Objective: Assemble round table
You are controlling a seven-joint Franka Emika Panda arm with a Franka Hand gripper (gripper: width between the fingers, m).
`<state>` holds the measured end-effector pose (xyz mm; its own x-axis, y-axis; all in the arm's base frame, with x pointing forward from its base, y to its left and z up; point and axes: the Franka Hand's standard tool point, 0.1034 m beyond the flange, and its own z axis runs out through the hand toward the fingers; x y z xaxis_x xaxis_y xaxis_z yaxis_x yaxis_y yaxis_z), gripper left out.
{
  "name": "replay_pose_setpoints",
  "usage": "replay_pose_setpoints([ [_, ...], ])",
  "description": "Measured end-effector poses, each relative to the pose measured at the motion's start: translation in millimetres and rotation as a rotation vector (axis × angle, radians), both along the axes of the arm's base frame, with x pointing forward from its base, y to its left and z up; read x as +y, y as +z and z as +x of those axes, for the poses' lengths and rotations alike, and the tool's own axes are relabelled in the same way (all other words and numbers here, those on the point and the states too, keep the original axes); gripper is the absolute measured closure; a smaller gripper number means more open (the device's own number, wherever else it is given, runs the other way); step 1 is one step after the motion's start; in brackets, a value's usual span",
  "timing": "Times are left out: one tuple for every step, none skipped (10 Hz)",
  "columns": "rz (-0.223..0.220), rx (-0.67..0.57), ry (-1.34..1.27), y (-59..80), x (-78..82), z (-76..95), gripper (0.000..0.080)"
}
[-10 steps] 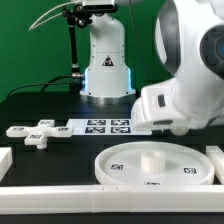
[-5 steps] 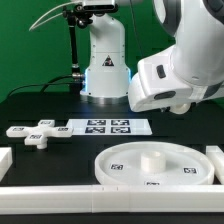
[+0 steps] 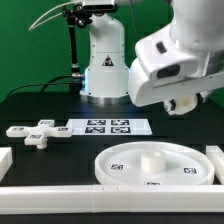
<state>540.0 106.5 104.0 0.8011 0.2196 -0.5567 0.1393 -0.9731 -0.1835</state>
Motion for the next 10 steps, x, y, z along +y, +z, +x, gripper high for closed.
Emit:
replay_pose_setpoints([
  [-0.021, -0.049, -0.085, -2.8, 4.5, 7.5, 0.0387],
  [-0.015, -0.124, -0.090, -5.5, 3.7, 13.5, 0.0387],
  [-0.013, -0.219, -0.103, -5.1, 3.1, 18.4, 0.0387],
  [-0.013, -0.287, -0.112, -4.8, 1.7, 17.7, 0.0387],
  [-0.009, -0.359, -0.113, -5.2, -0.5, 20.7, 0.0387],
  [0.014, -0.419, -0.056, 0.1, -6.7, 27.3, 0.0387],
  [0.019, -0.509, -0.052, 10.2, -11.7, 38.6, 0.0387],
  [0.025, -0.576, -0.037, 22.0, -17.5, 43.0, 0.0387],
  [0.030, -0.642, -0.025, 33.2, -24.9, 48.6, 0.0387],
  [0.031, -0.711, -0.043, 34.5, -29.3, 54.4, 0.0387],
])
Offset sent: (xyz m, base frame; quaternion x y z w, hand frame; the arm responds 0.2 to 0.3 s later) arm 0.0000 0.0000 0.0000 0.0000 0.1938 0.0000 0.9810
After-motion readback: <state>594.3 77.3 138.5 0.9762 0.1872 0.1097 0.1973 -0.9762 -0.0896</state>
